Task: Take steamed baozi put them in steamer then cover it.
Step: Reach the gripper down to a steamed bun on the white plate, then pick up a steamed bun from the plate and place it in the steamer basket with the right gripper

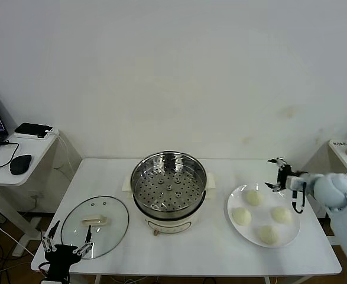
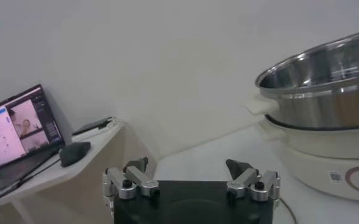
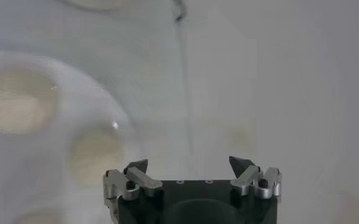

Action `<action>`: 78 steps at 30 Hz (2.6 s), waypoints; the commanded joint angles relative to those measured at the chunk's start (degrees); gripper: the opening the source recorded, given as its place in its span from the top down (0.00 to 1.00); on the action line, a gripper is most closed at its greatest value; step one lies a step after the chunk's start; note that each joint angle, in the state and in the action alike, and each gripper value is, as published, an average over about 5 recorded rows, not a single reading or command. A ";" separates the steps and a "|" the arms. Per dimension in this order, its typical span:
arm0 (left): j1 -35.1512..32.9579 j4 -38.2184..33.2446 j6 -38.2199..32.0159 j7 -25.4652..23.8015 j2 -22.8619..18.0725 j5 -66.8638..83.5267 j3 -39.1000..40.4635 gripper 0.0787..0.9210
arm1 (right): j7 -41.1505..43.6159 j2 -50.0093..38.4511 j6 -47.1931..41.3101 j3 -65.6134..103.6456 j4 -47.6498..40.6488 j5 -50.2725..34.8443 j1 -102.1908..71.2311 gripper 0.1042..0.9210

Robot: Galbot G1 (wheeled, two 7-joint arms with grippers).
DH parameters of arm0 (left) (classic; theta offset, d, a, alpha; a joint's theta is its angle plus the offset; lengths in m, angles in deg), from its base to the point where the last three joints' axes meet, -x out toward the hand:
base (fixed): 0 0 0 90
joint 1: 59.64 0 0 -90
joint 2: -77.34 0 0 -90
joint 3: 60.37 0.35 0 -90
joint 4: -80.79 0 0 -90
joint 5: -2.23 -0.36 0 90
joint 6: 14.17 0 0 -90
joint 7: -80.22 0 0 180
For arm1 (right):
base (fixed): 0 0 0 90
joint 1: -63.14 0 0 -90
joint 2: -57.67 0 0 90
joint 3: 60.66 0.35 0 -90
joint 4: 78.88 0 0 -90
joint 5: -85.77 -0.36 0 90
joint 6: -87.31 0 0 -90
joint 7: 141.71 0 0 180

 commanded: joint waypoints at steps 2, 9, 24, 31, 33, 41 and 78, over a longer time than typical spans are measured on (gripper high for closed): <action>0.64 -0.20 0.79 -0.61 -0.11 -0.64 -0.78 0.12 | 15.40 -2.95 2.08 -21.25 -10.66 0.42 18.67 0.12; 0.45 -0.50 0.97 -0.81 0.16 -0.67 -1.07 0.12 | 15.12 1.87 0.50 -25.60 -14.12 -0.11 19.31 0.12; -0.08 -0.87 0.96 -0.81 -0.10 -0.69 -1.97 0.12 | 13.02 8.44 -1.61 -28.07 -21.06 2.55 20.42 0.12; 0.26 -0.46 0.90 -0.79 -0.14 -0.70 -1.95 0.12 | 11.74 9.73 -2.26 -28.09 -23.68 3.49 20.30 0.12; 0.40 -0.37 0.91 -0.79 -0.08 -0.69 -2.01 0.12 | 11.44 10.21 -2.45 -27.97 -24.53 3.98 20.37 0.12; 0.46 -0.31 0.85 -0.76 0.04 -0.59 -2.46 0.12 | 10.46 11.69 -2.76 -27.82 -27.12 5.16 20.83 0.18; 2.01 -0.20 1.04 -0.62 1.11 0.61 -1.63 0.12 | 13.10 0.18 -7.18 -41.89 -10.84 -17.15 42.44 0.39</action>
